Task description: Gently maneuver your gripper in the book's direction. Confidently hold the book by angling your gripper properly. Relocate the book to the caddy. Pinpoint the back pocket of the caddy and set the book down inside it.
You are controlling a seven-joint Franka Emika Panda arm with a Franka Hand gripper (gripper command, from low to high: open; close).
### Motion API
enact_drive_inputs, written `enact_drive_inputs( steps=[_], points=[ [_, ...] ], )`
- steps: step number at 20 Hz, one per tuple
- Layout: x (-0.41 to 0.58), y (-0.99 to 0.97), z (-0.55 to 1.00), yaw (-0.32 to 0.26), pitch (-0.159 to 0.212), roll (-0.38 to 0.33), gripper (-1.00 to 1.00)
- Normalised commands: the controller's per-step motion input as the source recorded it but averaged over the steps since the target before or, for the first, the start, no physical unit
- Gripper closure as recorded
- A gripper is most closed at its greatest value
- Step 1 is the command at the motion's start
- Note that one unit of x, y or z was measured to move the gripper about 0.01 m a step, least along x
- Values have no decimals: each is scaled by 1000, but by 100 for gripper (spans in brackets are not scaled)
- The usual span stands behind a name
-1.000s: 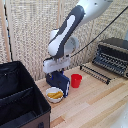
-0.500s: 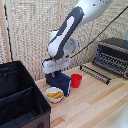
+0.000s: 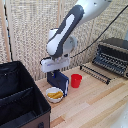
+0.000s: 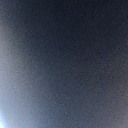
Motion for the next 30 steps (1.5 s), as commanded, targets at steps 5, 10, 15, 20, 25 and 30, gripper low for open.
enact_drive_inputs(
  steps=[5, 10, 15, 20, 25, 30],
  points=[
    [316, -103, 985, 0, 51, -61, 100],
    [369, 5, 1000, 5, 83, -7, 100],
    [119, 226, 901, -189, 28, -8, 100],
    [0, 103, 761, -321, -49, -1, 100],
    [0, 65, 669, -337, -33, 0, 100],
    [0, 129, 594, -327, -33, 0, 100]
  ],
)
